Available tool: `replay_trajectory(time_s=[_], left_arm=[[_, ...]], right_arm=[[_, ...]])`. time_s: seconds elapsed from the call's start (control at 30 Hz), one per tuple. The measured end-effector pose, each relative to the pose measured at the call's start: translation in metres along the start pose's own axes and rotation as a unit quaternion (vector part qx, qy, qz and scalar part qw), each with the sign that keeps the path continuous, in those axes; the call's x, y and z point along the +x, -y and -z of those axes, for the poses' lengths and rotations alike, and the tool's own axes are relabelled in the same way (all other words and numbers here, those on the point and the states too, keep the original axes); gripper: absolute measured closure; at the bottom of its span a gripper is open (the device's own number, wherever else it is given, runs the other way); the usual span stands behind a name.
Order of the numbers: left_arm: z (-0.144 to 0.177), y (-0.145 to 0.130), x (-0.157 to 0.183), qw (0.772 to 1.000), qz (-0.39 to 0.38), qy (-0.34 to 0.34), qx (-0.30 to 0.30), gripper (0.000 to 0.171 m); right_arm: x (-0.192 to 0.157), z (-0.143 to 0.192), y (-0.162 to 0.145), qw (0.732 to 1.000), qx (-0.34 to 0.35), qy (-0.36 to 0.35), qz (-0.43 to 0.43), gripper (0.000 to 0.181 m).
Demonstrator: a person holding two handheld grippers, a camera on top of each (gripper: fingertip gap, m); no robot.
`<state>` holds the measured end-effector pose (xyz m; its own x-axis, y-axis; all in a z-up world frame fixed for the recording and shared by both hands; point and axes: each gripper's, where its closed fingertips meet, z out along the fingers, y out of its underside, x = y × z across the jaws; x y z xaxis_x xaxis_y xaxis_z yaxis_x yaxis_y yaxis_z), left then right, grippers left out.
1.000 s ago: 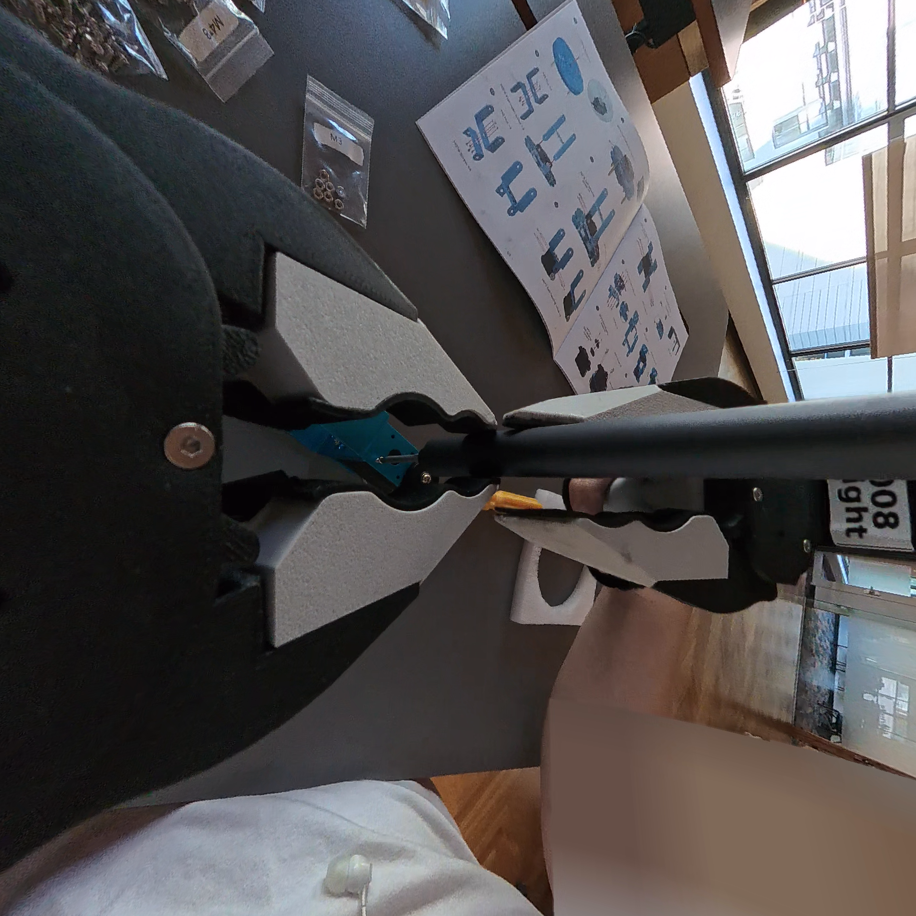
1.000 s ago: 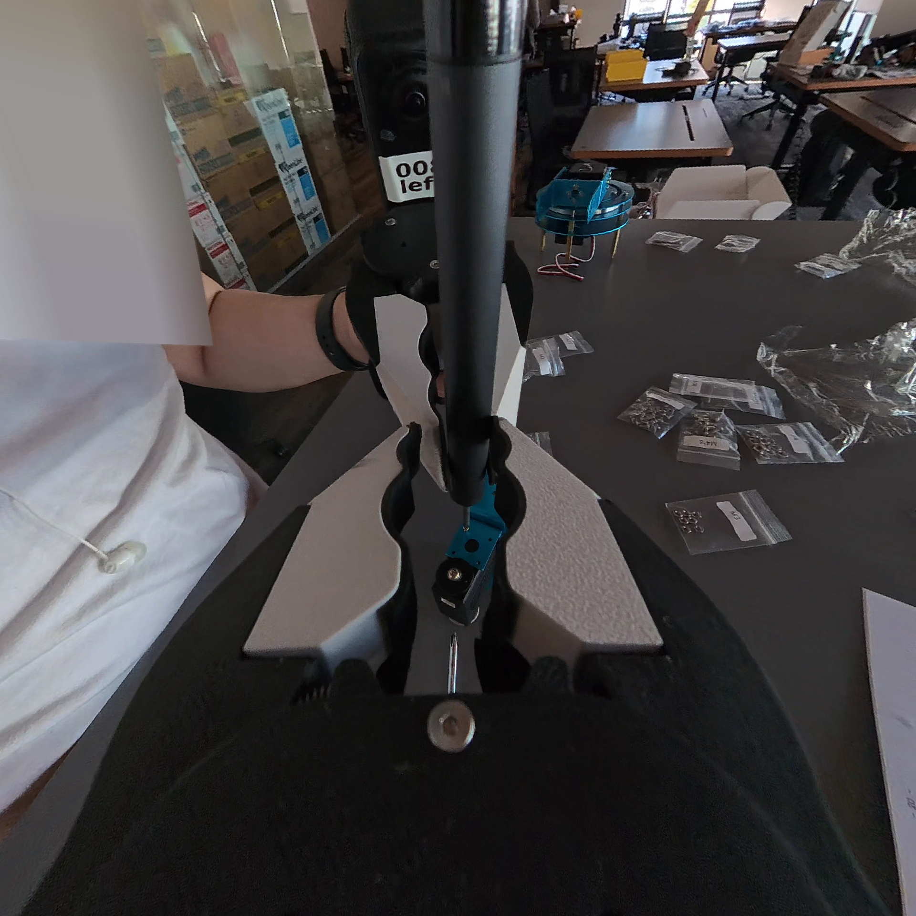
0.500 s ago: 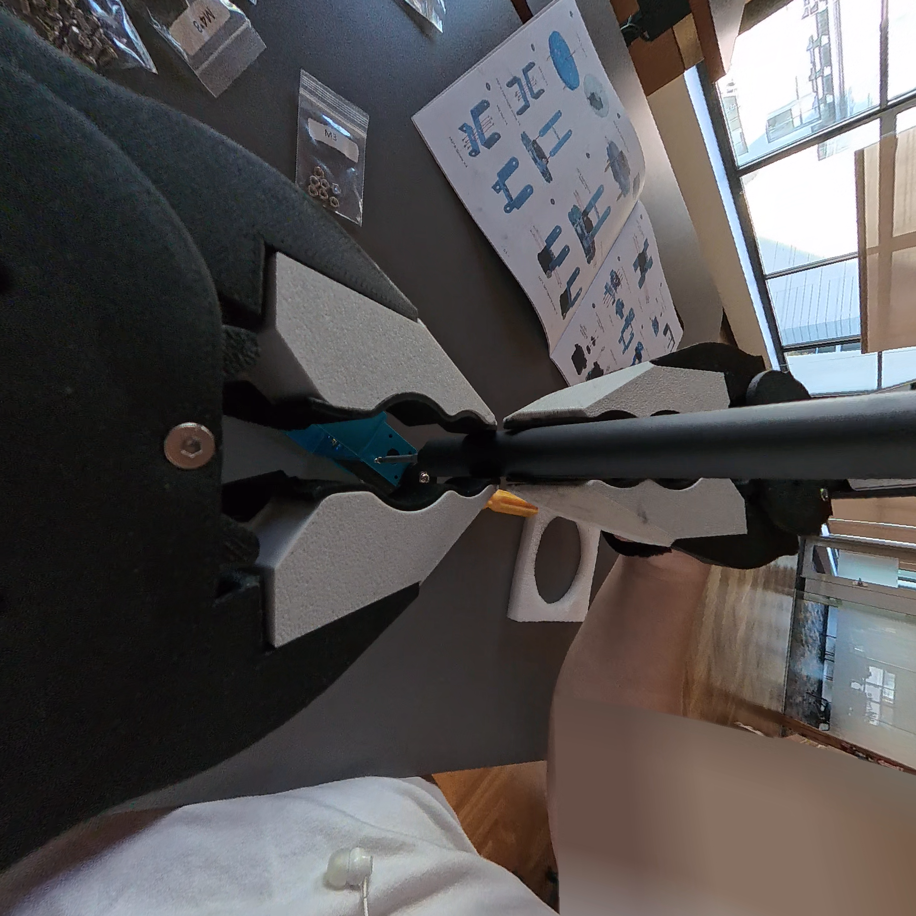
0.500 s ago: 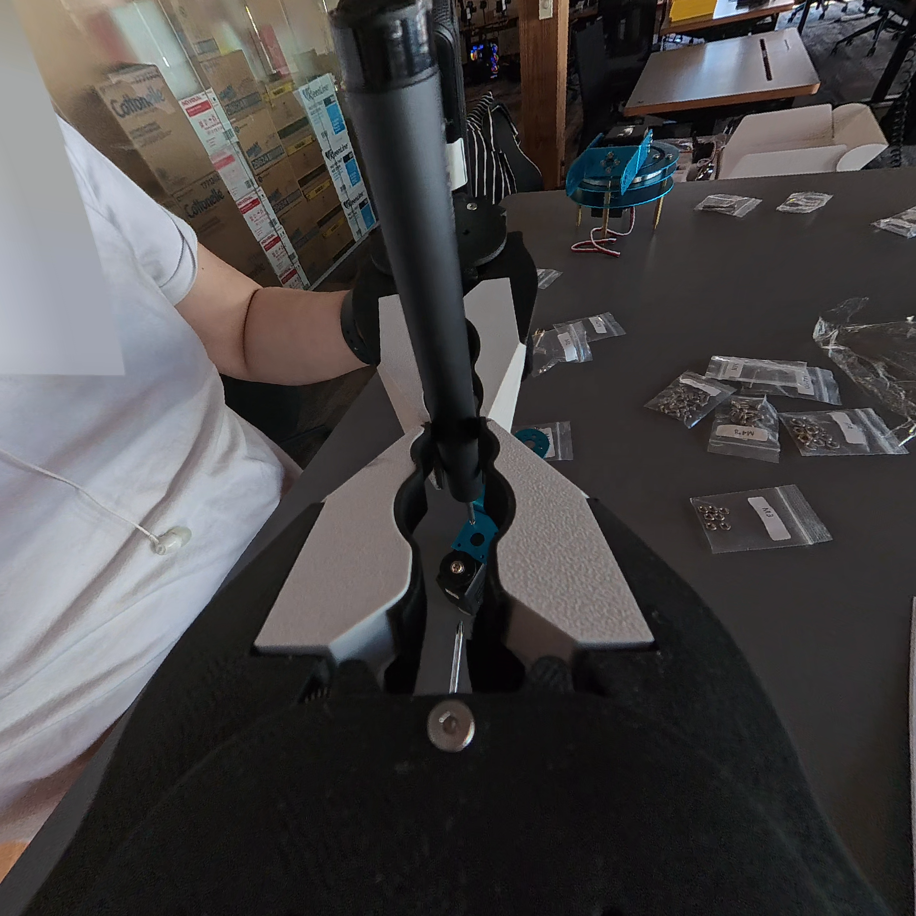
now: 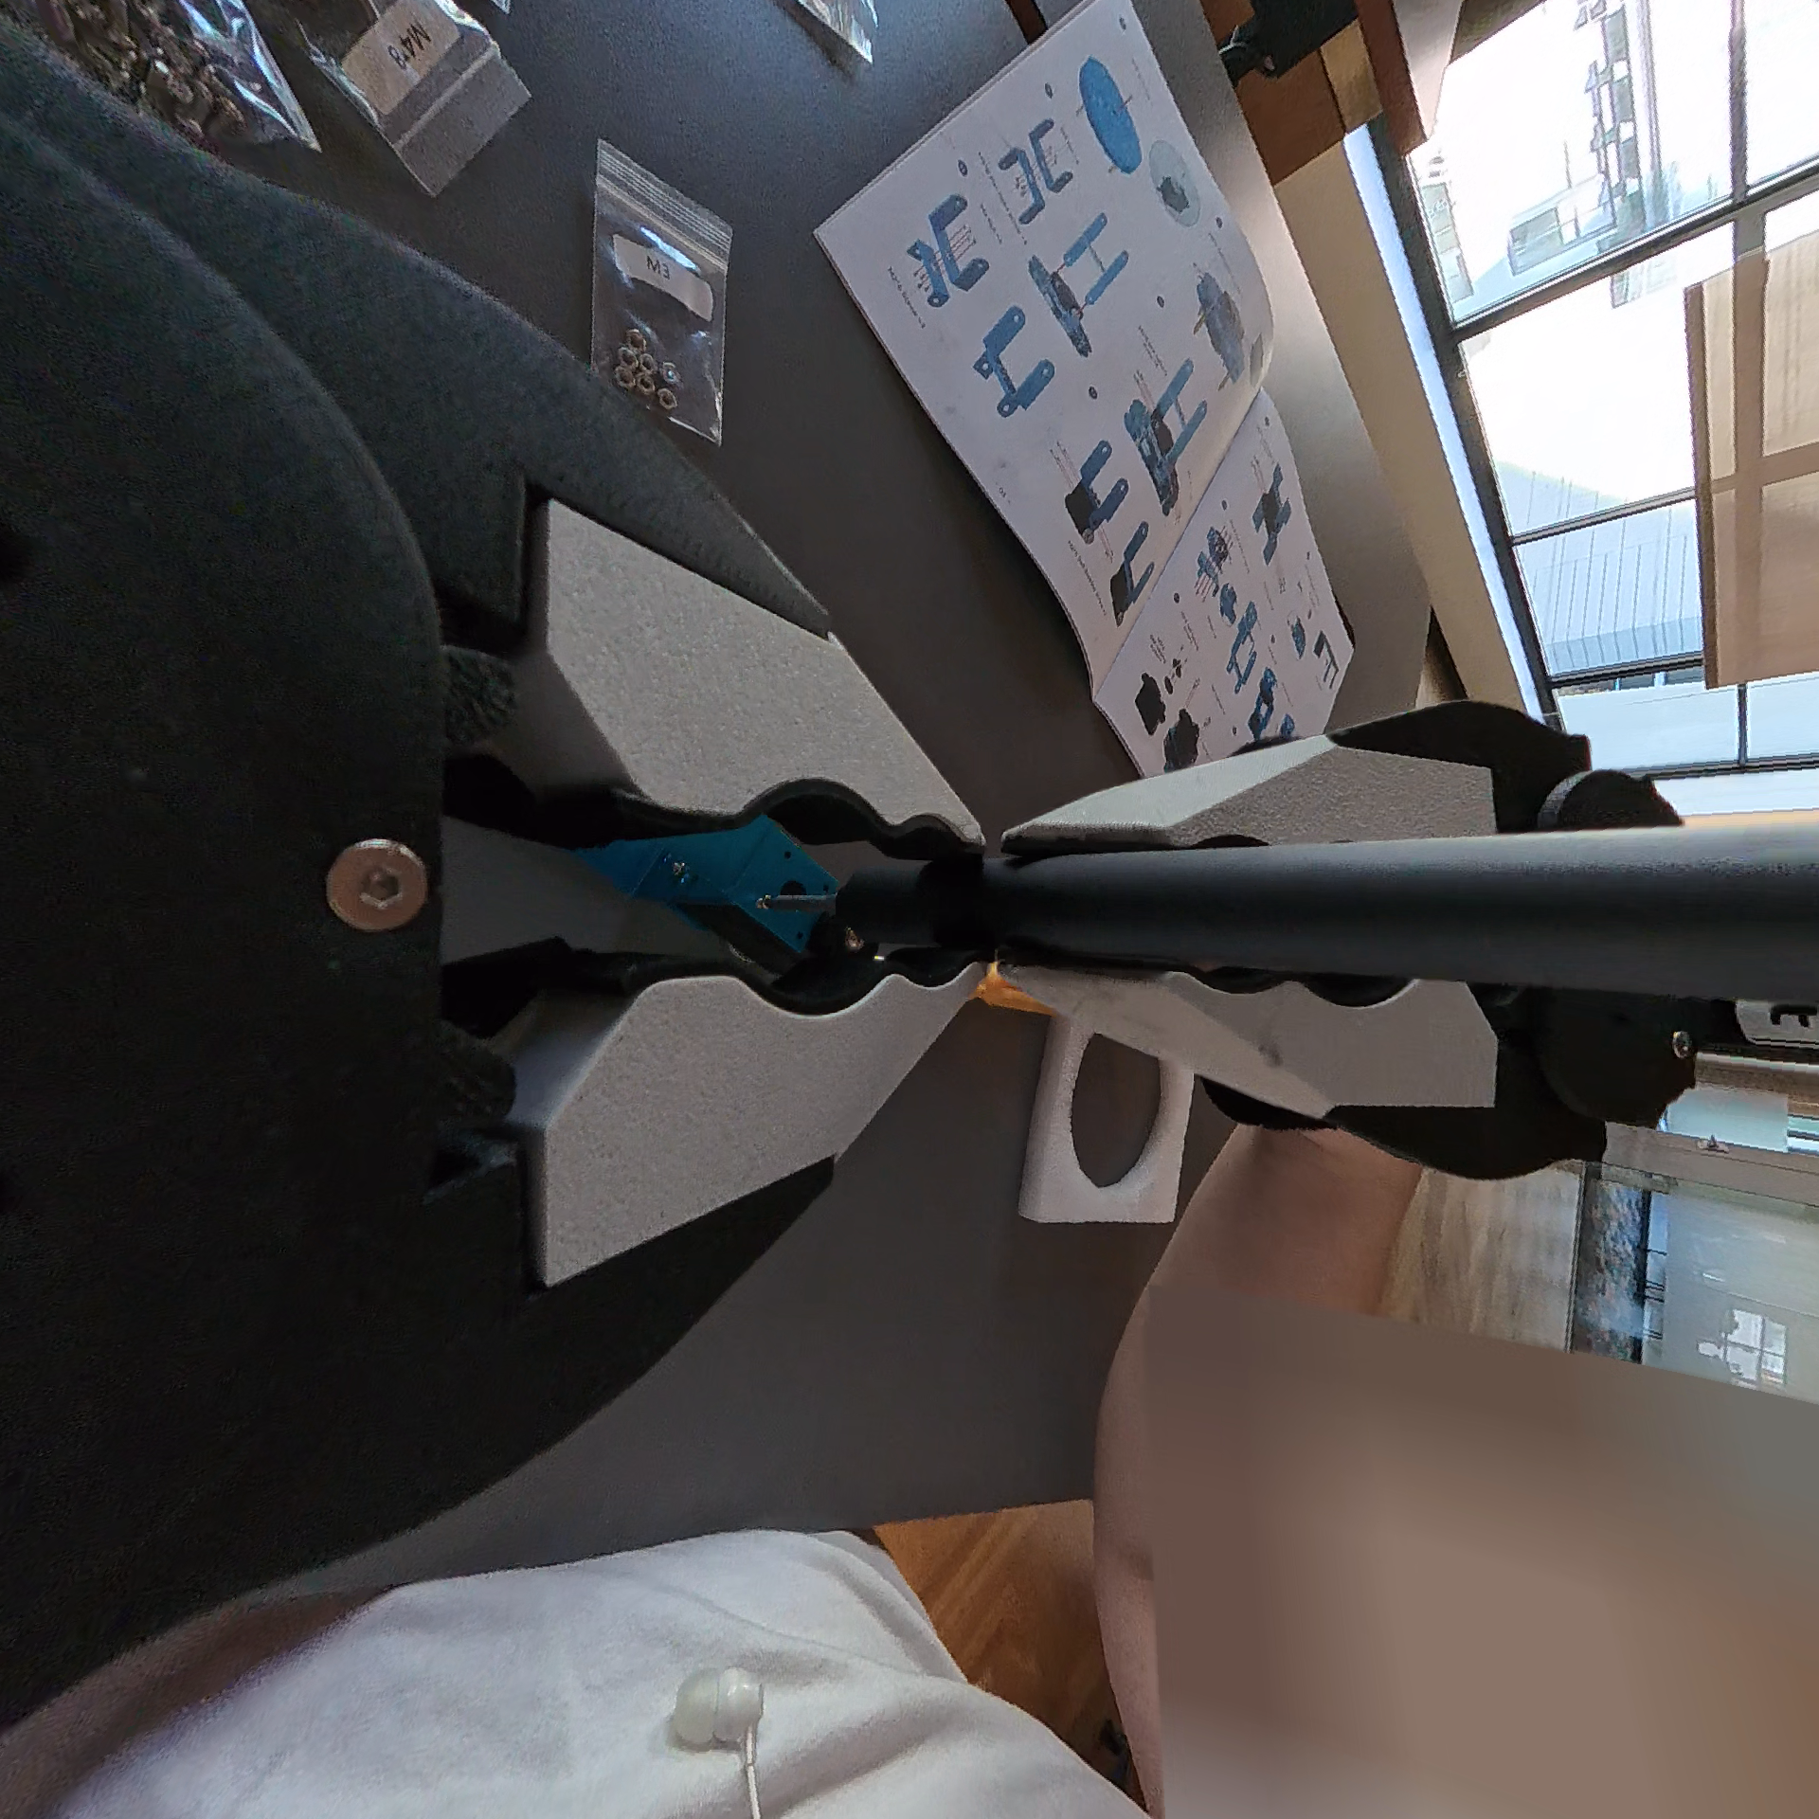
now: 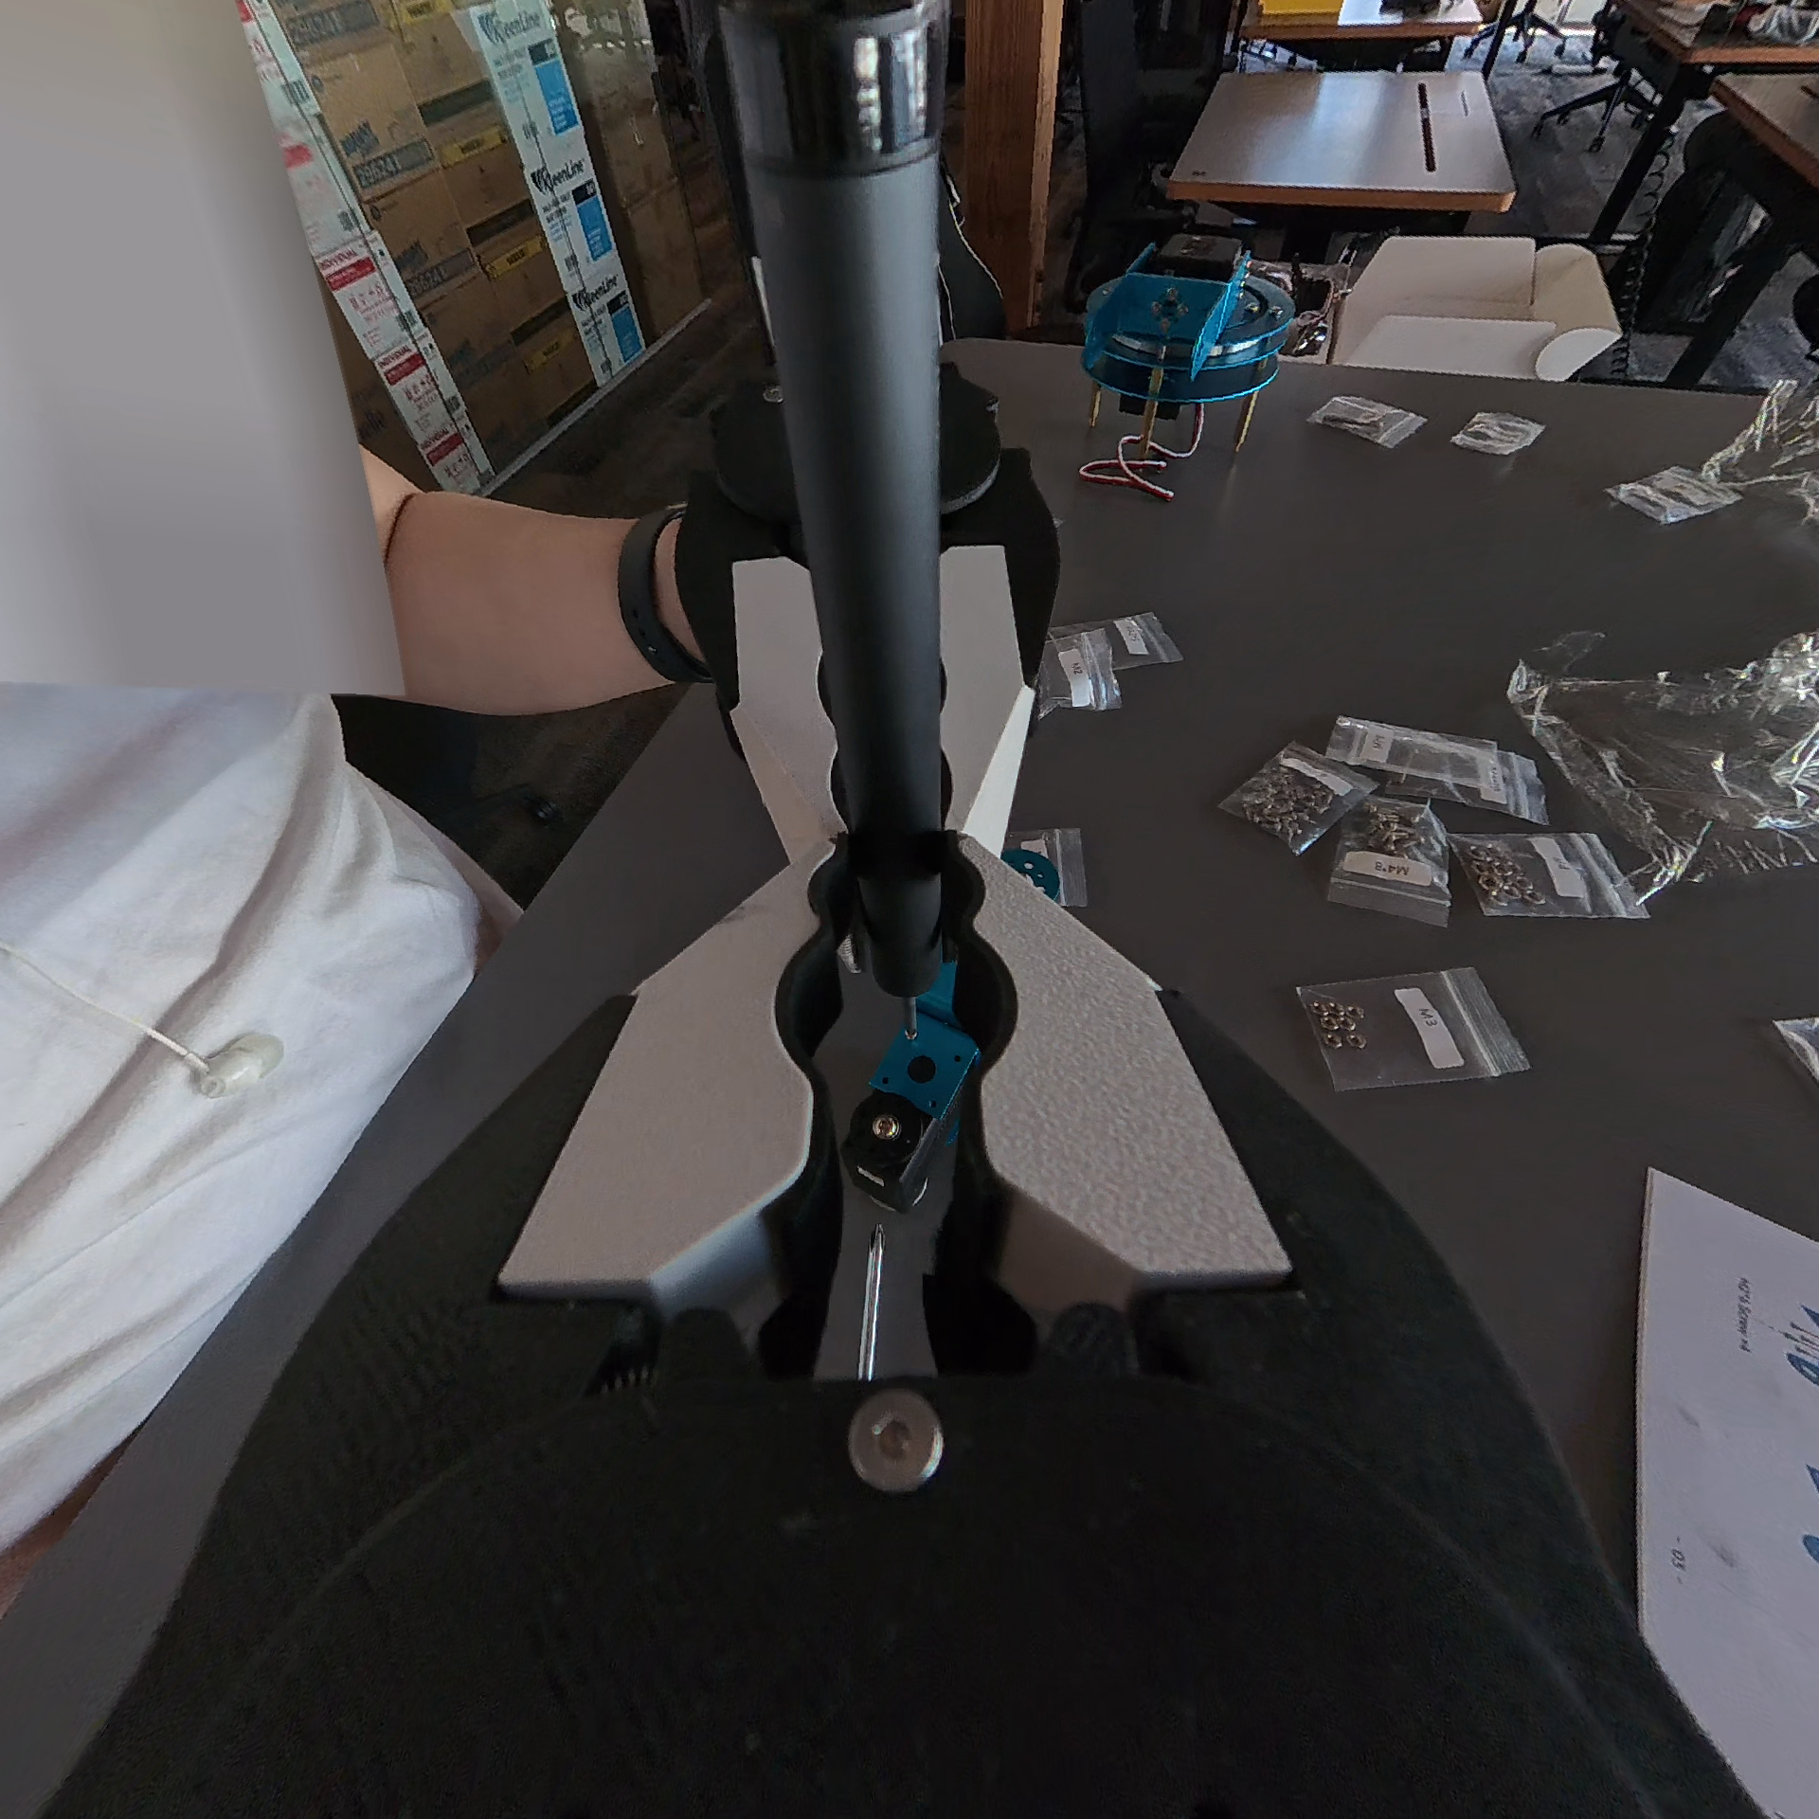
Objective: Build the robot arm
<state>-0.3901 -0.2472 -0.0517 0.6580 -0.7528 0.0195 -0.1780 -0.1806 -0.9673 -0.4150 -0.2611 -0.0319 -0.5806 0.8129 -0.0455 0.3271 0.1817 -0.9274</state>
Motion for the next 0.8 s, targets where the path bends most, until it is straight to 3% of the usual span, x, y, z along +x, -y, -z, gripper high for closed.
replay_trajectory(time_s=[0.27,0.4,0.57,0.8], left_arm=[[0.022,-0.006,-0.007,1.0,-0.001,-0.004,-0.015,0.132],[0.033,-0.039,-0.022,0.993,-0.042,0.005,-0.114,0.124],[0.025,-0.065,-0.032,0.98,-0.07,-0.01,-0.185,0.126],[0.021,-0.069,-0.029,0.983,-0.067,-0.033,-0.166,0.138]], right_arm=[[0.0,0.001,-0.001,1.0,-0.003,0.001,0.001,0.164],[0.0,0.001,-0.001,1.0,-0.002,0.005,0.0,0.164],[0.001,0.001,-0.001,1.0,0.001,0.006,-0.004,0.164],[0.001,0.002,-0.001,1.0,-0.001,0.003,-0.01,0.164]])
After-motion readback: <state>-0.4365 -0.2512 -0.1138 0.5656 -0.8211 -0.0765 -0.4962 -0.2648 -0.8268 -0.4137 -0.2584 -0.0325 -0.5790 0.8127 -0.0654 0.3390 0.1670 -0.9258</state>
